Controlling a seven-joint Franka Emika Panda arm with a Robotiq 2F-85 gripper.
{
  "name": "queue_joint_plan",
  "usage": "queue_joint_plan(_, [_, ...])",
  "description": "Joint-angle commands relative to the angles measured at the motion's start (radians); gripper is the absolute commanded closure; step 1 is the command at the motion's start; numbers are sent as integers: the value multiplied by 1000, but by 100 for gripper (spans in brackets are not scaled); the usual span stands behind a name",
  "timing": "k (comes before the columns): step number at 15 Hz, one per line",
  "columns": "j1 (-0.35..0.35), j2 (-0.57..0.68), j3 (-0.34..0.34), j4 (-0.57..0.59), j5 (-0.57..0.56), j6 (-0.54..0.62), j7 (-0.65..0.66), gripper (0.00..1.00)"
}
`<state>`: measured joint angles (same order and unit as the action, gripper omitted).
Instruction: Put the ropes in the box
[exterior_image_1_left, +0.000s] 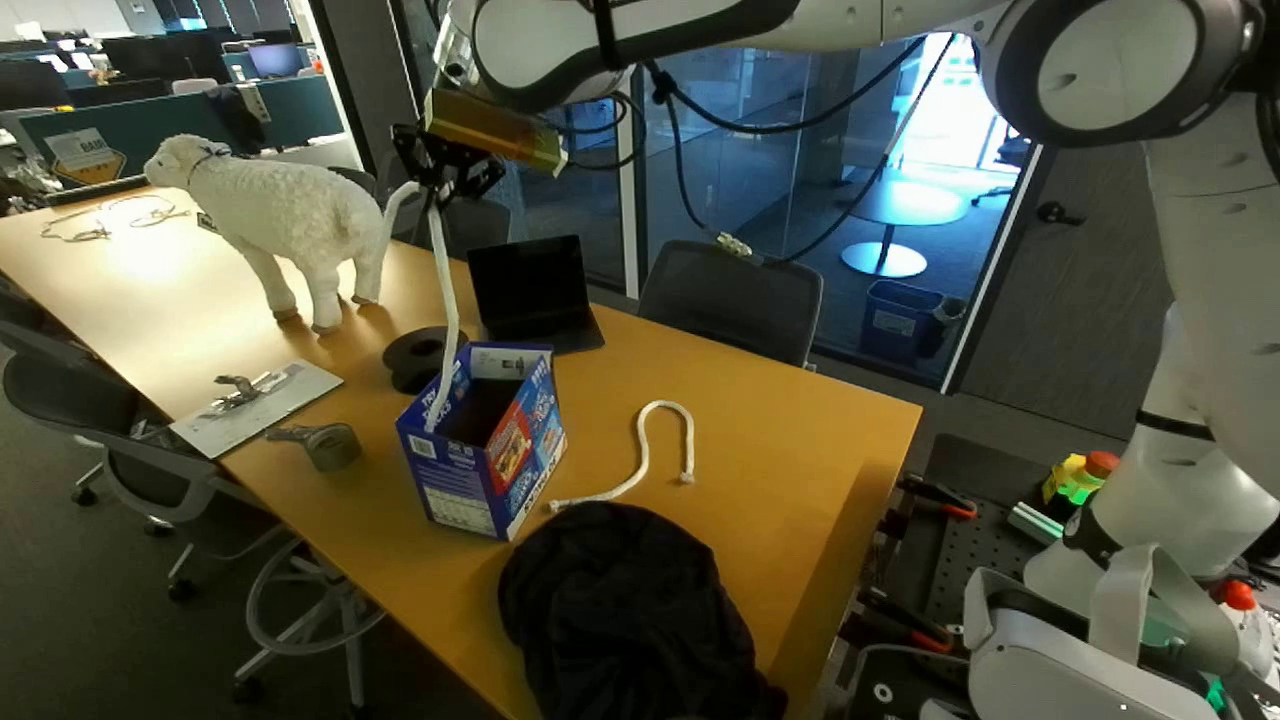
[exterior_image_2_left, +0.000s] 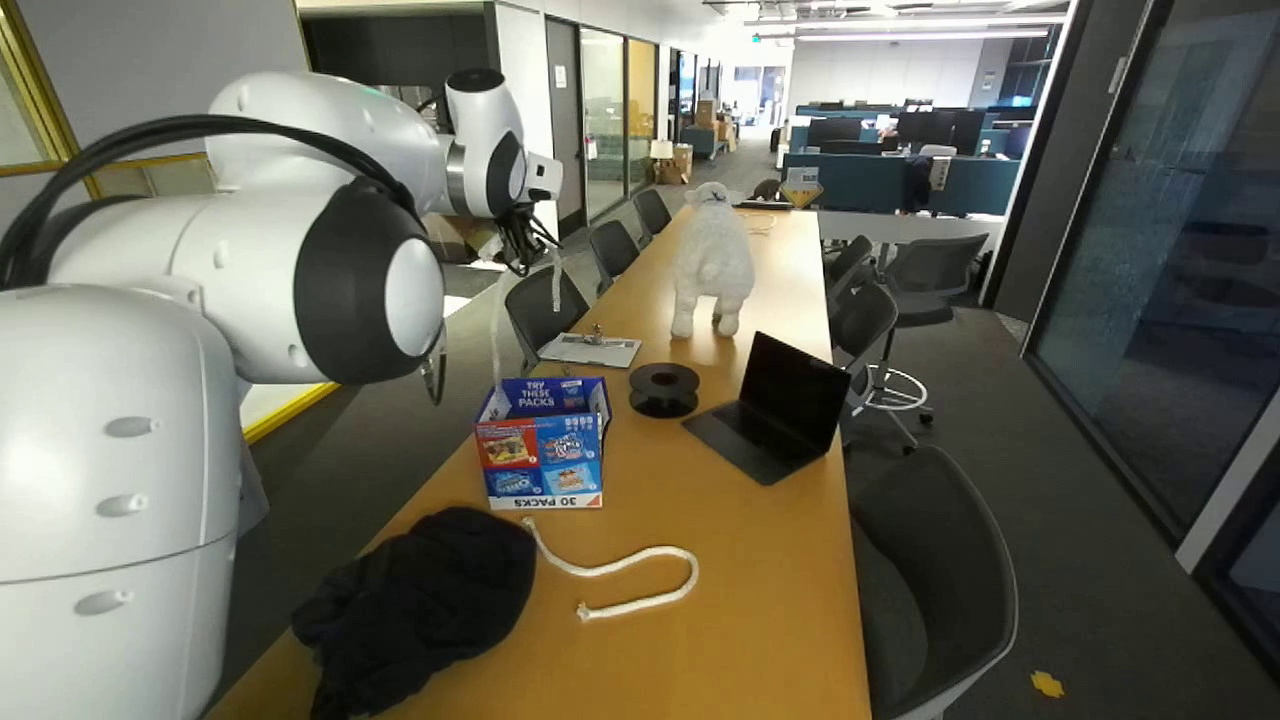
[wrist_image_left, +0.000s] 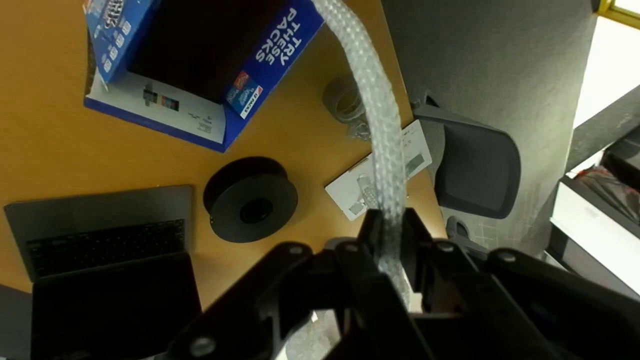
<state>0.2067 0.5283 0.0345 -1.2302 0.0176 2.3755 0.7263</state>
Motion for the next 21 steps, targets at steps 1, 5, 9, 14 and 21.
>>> queue_joint_plan(1, [27, 71, -46, 65, -32, 20, 29, 91])
queue_joint_plan(5, [12, 88, -65, 53, -29, -3, -5, 90])
queue_joint_plan(9, [-31, 49, -33, -2, 6, -67, -141, 92])
queue_joint_plan(14, [-73, 0, -14, -85, 30, -142, -345, 92])
queue_joint_plan(21, [-116, -93, -11, -207, 33, -113, -480, 92])
